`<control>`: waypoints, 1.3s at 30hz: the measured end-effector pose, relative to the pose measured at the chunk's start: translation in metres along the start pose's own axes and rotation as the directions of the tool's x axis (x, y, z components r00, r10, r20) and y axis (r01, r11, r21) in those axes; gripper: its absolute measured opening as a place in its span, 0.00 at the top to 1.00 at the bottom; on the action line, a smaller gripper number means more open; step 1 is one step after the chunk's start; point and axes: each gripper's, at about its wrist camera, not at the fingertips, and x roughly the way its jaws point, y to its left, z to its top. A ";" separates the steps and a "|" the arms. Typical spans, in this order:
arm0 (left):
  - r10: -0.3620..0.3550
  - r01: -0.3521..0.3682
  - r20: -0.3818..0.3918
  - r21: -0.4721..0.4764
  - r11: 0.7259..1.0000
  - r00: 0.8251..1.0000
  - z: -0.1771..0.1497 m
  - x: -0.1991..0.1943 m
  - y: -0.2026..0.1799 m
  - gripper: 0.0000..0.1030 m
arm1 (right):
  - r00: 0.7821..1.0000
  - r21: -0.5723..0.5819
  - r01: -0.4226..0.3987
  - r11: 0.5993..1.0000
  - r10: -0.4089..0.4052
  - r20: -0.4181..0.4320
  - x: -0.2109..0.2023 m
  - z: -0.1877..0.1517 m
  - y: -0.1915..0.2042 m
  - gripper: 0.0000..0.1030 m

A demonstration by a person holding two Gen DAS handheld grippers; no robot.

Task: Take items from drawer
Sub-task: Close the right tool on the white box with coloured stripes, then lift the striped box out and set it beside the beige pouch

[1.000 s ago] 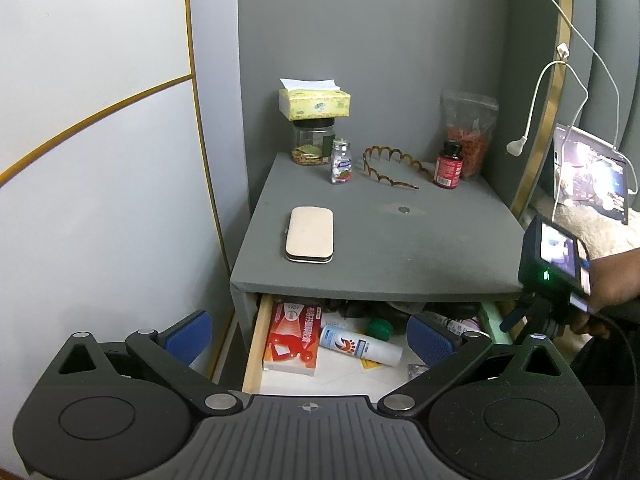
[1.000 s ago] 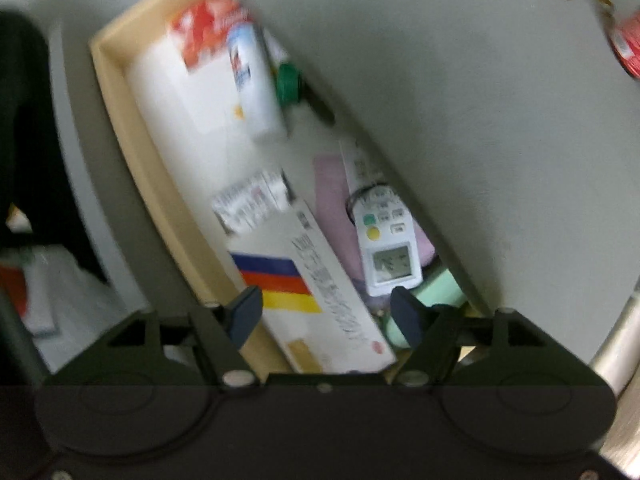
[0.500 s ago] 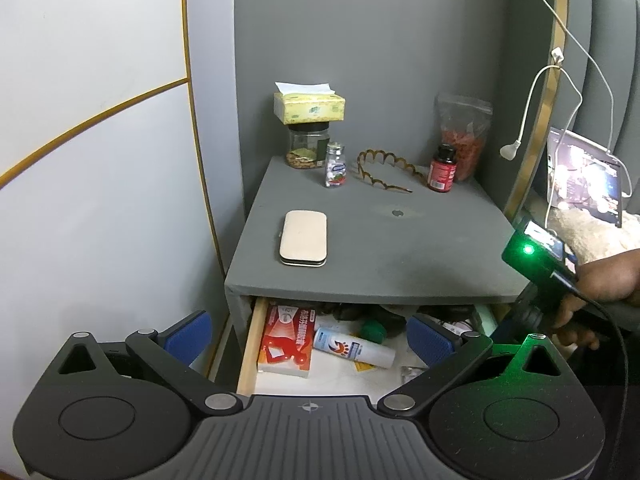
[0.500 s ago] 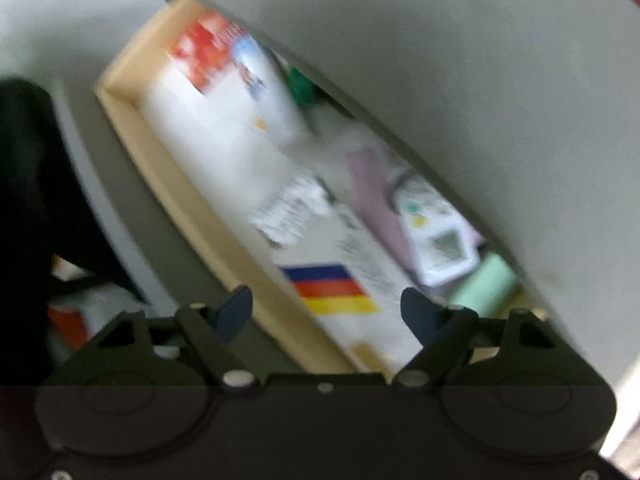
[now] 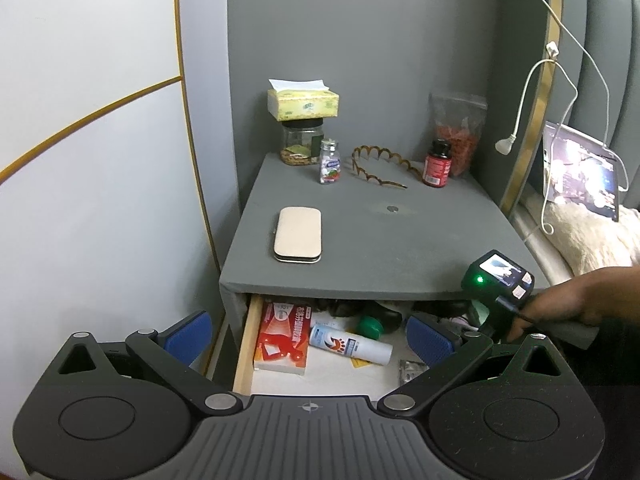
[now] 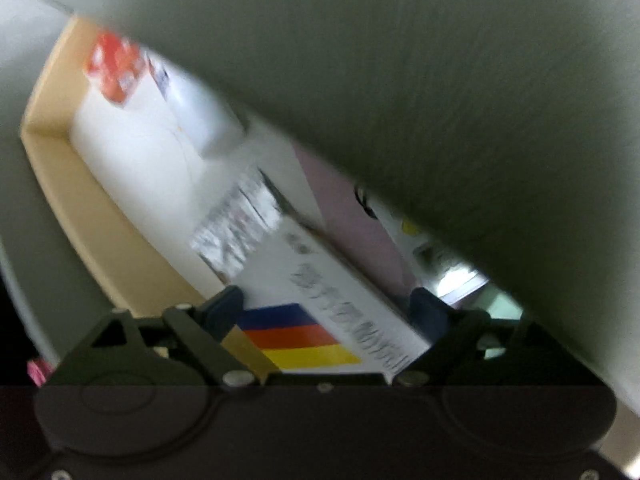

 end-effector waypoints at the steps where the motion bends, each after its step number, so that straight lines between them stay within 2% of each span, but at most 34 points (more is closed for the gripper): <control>1: 0.000 0.000 -0.001 0.000 1.000 1.000 0.000 0.000 0.000 0.00 | 1.000 -0.017 -0.007 1.000 0.007 -0.016 -0.001 0.000 0.000 0.07; 2: 0.001 -0.001 -0.002 -0.001 1.000 1.000 0.000 0.001 0.000 0.00 | 0.999 -0.027 -0.016 1.000 0.015 -0.030 -0.004 -0.001 -0.001 0.15; 6: 0.003 -0.003 -0.006 -0.008 1.000 1.000 0.000 0.003 0.002 0.00 | 0.997 -0.098 -0.047 0.994 0.041 -0.064 -0.017 -0.006 0.002 0.15; 7: 0.004 -0.004 -0.007 -0.008 1.000 1.000 0.000 0.004 0.002 0.00 | 0.997 -0.100 -0.051 0.994 0.044 -0.066 -0.018 -0.006 0.003 0.18; 8: 0.006 -0.006 -0.008 -0.009 1.000 1.000 0.000 0.004 0.003 0.00 | 0.995 -0.102 -0.077 0.992 0.069 -0.076 -0.024 -0.008 0.003 0.27; 9: 0.008 -0.008 -0.009 -0.010 1.000 1.000 0.000 0.005 0.003 0.00 | 0.992 -0.104 -0.103 0.989 0.094 -0.088 -0.030 -0.009 0.004 0.55; 10: 0.009 -0.009 -0.010 -0.012 1.000 1.000 0.000 0.005 0.004 0.00 | 0.988 -0.108 -0.125 0.986 0.114 -0.102 -0.034 -0.011 0.005 0.69; 12: 0.011 -0.011 -0.010 -0.013 1.000 1.000 0.000 0.006 0.004 0.00 | 0.980 -0.118 -0.162 0.980 0.146 -0.133 -0.040 -0.015 0.008 0.67; 13: 0.012 -0.012 -0.010 -0.013 1.000 1.000 0.000 0.006 0.004 0.00 | 0.984 -0.157 -0.124 0.980 0.101 -0.148 -0.039 -0.018 0.013 0.67; 14: 0.013 -0.013 -0.010 -0.014 1.000 1.000 0.000 0.006 0.004 0.00 | 0.985 -0.193 -0.089 0.977 0.059 -0.160 -0.038 -0.020 0.017 0.61; 15: 0.013 -0.014 -0.011 -0.014 1.000 1.000 0.000 0.006 0.004 0.00 | 0.987 -0.201 -0.073 0.977 0.042 -0.156 -0.038 -0.020 0.019 0.61; 19: 0.016 -0.016 -0.005 -0.013 1.000 1.000 0.000 0.004 0.003 0.00 | 0.986 -0.219 -0.056 0.974 0.019 -0.166 -0.038 -0.020 0.022 0.74; 21: 0.015 -0.015 -0.002 -0.014 1.000 1.000 0.000 0.003 0.003 0.00 | 0.986 -0.242 -0.053 0.969 0.012 -0.167 -0.038 -0.023 0.026 0.75; 25: 0.012 -0.012 -0.002 -0.011 1.000 1.000 0.000 0.003 0.002 0.00 | 0.991 -0.330 0.016 0.944 -0.058 -0.118 -0.041 -0.031 0.041 0.81; 27: 0.009 -0.009 -0.001 -0.012 1.000 1.000 0.000 0.003 0.002 0.00 | 0.993 -0.359 0.052 0.932 -0.086 -0.078 -0.057 -0.030 0.039 0.85; 28: 0.007 -0.007 0.001 -0.014 1.000 1.000 0.000 0.002 0.002 0.00 | 0.994 -0.372 0.072 0.925 -0.098 -0.052 -0.067 -0.029 0.038 0.90; 30: 0.004 -0.004 0.002 -0.019 1.000 1.000 0.001 0.002 0.002 0.00 | 0.994 -0.367 0.108 0.924 -0.095 0.054 -0.107 -0.024 0.046 0.92; 32: -0.002 0.002 0.003 -0.021 1.000 1.000 0.002 0.001 0.002 0.00 | 0.994 -0.346 0.076 0.935 -0.044 0.100 -0.134 -0.023 0.048 0.92; 34: -0.005 0.005 0.004 -0.018 1.000 1.000 0.002 0.001 0.001 0.00 | 0.981 -0.311 -0.011 0.950 0.071 0.182 -0.176 -0.018 0.051 0.92; 35: -0.006 0.006 0.005 -0.016 1.000 1.000 0.002 0.001 0.001 0.00 | 0.967 -0.289 -0.059 0.955 0.126 0.220 -0.192 -0.015 0.050 0.92; 36: -0.008 0.008 0.007 -0.017 1.000 1.000 0.003 0.001 0.001 0.00 | 0.933 -0.236 -0.149 0.960 0.216 0.289 -0.211 -0.008 0.044 0.92; 37: -0.008 0.009 0.008 -0.019 1.000 1.000 0.003 0.000 0.002 0.00 | 0.902 -0.163 -0.214 0.963 0.259 0.347 -0.214 -0.002 0.033 0.91; 39: -0.007 0.008 0.010 -0.023 1.000 1.000 0.004 0.000 0.003 0.00 | 0.823 -0.027 -0.352 0.936 0.323 0.468 -0.221 0.011 0.011 0.91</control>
